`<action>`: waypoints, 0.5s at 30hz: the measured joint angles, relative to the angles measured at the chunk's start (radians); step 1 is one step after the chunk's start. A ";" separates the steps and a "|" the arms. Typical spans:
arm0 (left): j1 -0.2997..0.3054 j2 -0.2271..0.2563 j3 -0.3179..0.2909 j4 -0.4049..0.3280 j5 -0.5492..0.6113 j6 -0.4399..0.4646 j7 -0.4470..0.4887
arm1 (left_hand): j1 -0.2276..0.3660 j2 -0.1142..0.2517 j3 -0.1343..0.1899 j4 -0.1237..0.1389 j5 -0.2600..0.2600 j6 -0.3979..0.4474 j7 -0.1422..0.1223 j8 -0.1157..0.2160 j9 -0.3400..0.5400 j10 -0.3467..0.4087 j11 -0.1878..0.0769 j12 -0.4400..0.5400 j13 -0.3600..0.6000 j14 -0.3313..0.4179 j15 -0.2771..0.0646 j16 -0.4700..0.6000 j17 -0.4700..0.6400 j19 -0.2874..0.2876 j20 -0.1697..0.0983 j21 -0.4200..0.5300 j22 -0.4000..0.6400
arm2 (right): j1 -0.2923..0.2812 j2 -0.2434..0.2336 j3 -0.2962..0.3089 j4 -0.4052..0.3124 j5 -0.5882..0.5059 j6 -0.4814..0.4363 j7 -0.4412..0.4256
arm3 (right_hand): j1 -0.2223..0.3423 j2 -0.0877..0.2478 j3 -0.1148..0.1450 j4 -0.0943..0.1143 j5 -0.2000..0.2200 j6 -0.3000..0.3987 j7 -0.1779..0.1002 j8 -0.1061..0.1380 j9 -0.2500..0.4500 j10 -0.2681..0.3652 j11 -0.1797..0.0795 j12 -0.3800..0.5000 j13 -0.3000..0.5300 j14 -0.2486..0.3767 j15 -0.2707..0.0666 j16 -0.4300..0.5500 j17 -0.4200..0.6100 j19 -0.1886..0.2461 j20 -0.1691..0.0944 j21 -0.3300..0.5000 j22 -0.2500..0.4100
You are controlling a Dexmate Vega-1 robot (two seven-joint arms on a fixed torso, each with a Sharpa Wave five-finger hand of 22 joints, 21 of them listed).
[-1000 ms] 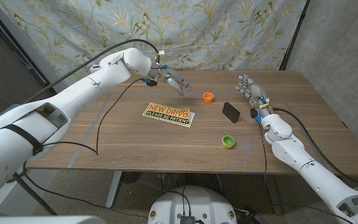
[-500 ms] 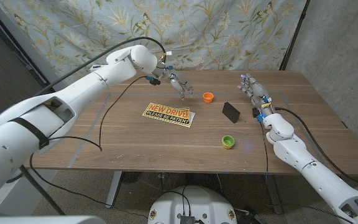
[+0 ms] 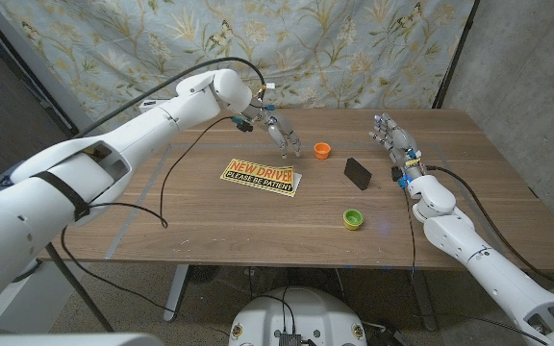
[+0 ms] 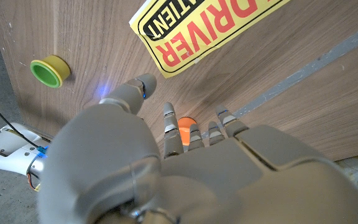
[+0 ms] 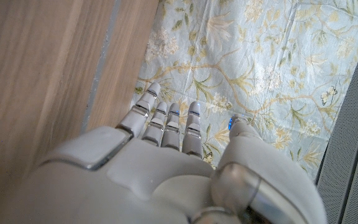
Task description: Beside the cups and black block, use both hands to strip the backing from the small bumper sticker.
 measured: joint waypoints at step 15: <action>-0.044 -0.077 0.036 0.130 0.021 -0.055 -0.020 | 0.012 0.003 -0.010 0.004 0.000 0.017 -0.005 0.007 0.000 -0.004 0.004 0.005 0.000 0.000 0.000 0.004 0.000 0.000 0.000 0.000 0.000 | 0.018 0.011 -0.001 0.032 0.002 0.010 0.012 | 0.000 0.000 0.004 -0.004 0.000 0.000 0.000 0.000 0.000 0.000 0.000 0.000 0.000 0.000 0.000 0.000 0.000 0.000 0.000 0.000 0.000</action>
